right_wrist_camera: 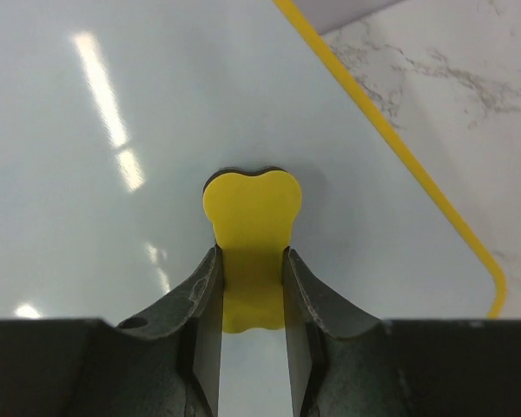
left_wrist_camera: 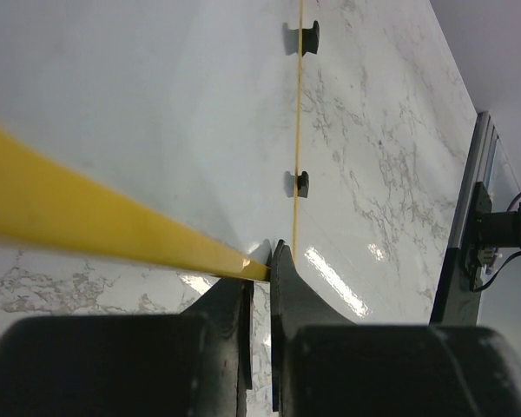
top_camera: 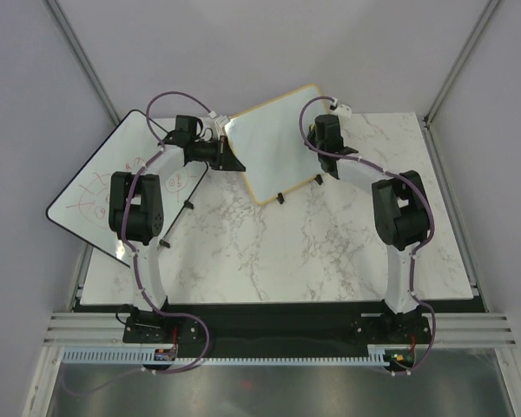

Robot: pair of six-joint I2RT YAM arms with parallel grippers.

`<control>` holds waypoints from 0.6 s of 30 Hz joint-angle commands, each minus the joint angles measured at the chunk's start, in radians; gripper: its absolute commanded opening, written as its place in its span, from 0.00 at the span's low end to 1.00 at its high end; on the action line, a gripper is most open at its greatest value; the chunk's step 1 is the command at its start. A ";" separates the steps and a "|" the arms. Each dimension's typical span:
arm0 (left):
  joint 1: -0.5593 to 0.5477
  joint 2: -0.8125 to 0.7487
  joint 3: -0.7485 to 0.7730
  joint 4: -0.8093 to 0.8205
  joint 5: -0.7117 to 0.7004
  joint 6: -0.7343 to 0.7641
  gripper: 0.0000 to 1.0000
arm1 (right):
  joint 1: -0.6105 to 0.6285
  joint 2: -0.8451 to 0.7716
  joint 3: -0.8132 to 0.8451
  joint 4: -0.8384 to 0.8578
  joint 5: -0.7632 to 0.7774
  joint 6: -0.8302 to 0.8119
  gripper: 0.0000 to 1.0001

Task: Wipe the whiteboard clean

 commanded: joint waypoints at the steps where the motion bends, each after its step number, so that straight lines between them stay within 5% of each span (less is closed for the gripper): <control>1: -0.027 -0.036 0.009 0.047 -0.031 0.190 0.02 | 0.010 0.008 -0.199 -0.057 -0.041 0.090 0.00; 8: -0.026 -0.039 0.006 0.049 -0.029 0.188 0.02 | -0.002 -0.012 -0.246 -0.029 -0.051 0.095 0.00; 18: -0.027 -0.041 0.009 0.047 -0.031 0.188 0.02 | 0.016 0.055 0.235 -0.128 -0.077 0.049 0.00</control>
